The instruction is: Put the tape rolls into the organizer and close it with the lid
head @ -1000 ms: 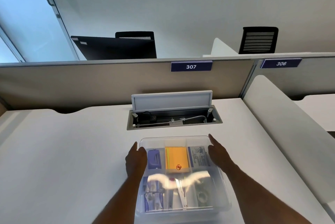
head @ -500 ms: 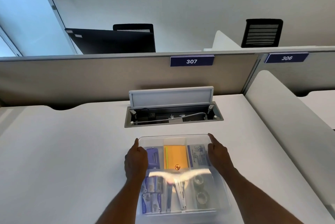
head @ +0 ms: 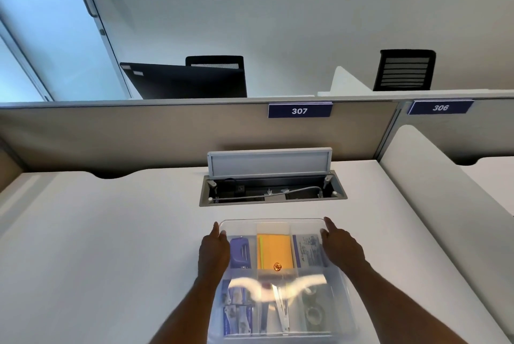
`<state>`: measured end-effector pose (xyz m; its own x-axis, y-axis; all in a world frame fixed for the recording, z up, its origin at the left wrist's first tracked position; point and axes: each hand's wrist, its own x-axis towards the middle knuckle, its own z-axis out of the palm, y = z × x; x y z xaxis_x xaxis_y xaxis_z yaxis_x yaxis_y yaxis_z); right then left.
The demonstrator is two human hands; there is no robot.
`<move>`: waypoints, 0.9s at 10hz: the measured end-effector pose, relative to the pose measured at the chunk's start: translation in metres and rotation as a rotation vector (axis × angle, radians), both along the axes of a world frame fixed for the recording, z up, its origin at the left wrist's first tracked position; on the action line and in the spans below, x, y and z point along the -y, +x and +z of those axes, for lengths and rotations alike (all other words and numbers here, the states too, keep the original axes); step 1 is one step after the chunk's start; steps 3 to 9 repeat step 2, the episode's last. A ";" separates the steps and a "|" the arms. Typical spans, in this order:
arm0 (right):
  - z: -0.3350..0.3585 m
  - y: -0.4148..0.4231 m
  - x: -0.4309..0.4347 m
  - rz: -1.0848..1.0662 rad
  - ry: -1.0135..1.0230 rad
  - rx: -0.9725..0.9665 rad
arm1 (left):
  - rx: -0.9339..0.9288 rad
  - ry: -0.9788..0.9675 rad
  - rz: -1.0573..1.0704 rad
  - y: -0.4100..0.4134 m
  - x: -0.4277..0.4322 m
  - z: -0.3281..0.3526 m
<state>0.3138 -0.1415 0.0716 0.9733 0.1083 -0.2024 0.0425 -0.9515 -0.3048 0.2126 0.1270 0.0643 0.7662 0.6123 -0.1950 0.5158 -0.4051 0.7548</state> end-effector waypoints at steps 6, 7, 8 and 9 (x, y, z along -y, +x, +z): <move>0.007 -0.009 -0.018 0.081 -0.147 0.365 | 0.029 0.246 -0.206 -0.004 0.007 0.013; 0.007 -0.009 -0.018 0.081 -0.147 0.365 | 0.029 0.246 -0.206 -0.004 0.007 0.013; 0.007 -0.009 -0.018 0.081 -0.147 0.365 | 0.029 0.246 -0.206 -0.004 0.007 0.013; 0.007 -0.009 -0.018 0.081 -0.147 0.365 | 0.029 0.246 -0.206 -0.004 0.007 0.013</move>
